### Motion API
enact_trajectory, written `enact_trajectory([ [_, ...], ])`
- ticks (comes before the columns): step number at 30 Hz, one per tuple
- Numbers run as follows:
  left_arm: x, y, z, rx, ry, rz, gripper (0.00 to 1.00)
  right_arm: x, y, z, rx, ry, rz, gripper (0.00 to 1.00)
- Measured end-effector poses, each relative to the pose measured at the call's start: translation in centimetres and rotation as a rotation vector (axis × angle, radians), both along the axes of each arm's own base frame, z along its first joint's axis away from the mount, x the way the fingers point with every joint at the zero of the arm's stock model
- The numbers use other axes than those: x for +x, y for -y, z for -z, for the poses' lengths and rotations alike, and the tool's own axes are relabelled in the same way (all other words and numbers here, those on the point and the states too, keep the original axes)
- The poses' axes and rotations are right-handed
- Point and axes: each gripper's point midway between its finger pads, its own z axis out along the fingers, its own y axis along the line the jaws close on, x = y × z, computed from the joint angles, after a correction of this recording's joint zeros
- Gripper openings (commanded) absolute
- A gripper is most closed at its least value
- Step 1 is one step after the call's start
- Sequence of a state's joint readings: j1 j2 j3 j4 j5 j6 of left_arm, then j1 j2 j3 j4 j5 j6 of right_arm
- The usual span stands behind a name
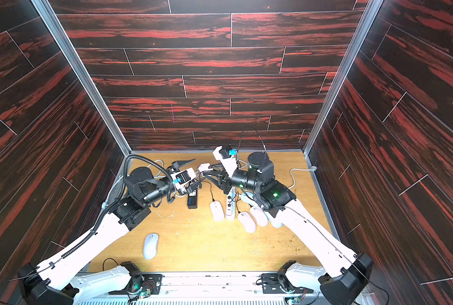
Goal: Unplug the wireless mouse
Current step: Remove the power cord from the plug.
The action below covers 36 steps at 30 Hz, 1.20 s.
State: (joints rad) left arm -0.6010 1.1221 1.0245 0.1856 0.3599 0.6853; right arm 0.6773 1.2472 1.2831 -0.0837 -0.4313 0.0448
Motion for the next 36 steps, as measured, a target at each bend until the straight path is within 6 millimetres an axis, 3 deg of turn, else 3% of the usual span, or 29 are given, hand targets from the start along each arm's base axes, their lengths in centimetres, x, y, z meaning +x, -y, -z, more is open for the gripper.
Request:
enact_trajectory([
  [9, -0.9, 0.8, -0.8, -0.025, 0.025, 0.05, 0.62, 0.5, -0.8, 0.8, -0.005, -0.073, -0.016, 0.0],
  [24, -0.4, 1.2, 0.1, 0.009, 0.03, 0.051, 0.21, 0.3, -0.9, 1.1, 0.004, -0.131, -0.031, 0.0],
  [25, -0.4, 1.2, 0.1, 0.01, 0.029, 0.05, 0.18, 0.3, -0.9, 1.1, 0.003, -0.133, -0.032, 0.07],
  [28, -0.4, 1.2, 0.2, 0.011, 0.025, 0.05, 0.04, 0.3, -0.9, 1.2, 0.001, -0.136, -0.031, 0.41],
  [29, -0.4, 1.2, 0.2, 0.01, 0.02, 0.051, 0.0, 0.3, -0.8, 1.2, 0.0, -0.134, -0.03, 0.45],
  [36, -0.7, 1.4, 0.6, -0.018, -0.049, 0.07, 0.0, -0.3, 0.7, 0.3, 0.021, -0.092, -0.035, 0.48],
])
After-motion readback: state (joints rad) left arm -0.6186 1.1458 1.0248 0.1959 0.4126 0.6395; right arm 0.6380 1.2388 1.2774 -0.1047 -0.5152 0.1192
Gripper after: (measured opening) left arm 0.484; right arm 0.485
